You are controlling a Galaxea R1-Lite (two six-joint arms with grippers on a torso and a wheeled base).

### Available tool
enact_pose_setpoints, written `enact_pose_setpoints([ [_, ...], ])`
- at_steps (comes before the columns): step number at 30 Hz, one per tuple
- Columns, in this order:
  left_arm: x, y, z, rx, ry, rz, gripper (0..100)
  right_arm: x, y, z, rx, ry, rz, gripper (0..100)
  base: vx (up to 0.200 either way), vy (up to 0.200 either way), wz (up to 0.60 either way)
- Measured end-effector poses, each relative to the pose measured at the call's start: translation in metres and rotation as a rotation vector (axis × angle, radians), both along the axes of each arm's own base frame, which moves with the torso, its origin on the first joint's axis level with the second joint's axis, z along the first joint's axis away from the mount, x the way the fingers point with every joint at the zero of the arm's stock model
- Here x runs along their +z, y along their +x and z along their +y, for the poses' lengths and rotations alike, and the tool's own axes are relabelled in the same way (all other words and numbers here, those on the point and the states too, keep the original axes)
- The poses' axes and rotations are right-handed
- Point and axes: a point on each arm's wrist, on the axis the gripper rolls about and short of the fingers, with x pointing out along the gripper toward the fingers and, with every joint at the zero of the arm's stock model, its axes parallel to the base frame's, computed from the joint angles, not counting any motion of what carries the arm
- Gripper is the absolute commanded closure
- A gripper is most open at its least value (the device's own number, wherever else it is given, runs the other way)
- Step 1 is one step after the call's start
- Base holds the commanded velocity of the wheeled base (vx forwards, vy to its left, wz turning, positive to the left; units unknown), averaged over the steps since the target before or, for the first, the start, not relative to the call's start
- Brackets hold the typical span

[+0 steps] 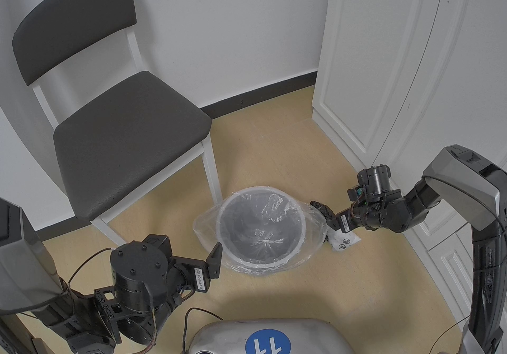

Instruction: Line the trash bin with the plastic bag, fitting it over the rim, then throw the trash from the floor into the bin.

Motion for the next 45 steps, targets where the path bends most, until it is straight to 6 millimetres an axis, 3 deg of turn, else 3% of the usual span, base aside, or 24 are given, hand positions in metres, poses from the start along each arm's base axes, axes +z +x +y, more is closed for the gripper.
enact_pose_setpoints([
  [14, 0.005, -0.005, 0.007, 0.006, -0.013, -0.015, 0, -0.046, 0.036, 0.005, -0.052, 0.101, -0.038, 0, 0.000, 0.000, 0.00],
  [24, 0.007, -0.005, 0.008, 0.007, -0.022, -0.022, 0, -0.063, 0.070, 0.030, -0.057, 0.250, -0.103, 0, 0.000, 0.000, 0.00],
  [30, 0.006, -0.004, 0.006, 0.007, -0.034, -0.031, 0, -0.078, 0.075, 0.044, -0.057, 0.297, -0.085, 0, 0.000, 0.000, 0.00],
  [37, 0.003, -0.005, 0.007, 0.007, -0.025, -0.022, 0, -0.086, 0.074, 0.046, -0.069, 0.311, -0.068, 0, 0.000, 0.000, 0.00],
  [45, -0.001, -0.005, 0.007, 0.007, -0.015, -0.013, 0, -0.066, 0.062, 0.044, -0.064, 0.268, -0.070, 0, 0.000, 0.000, 0.00],
])
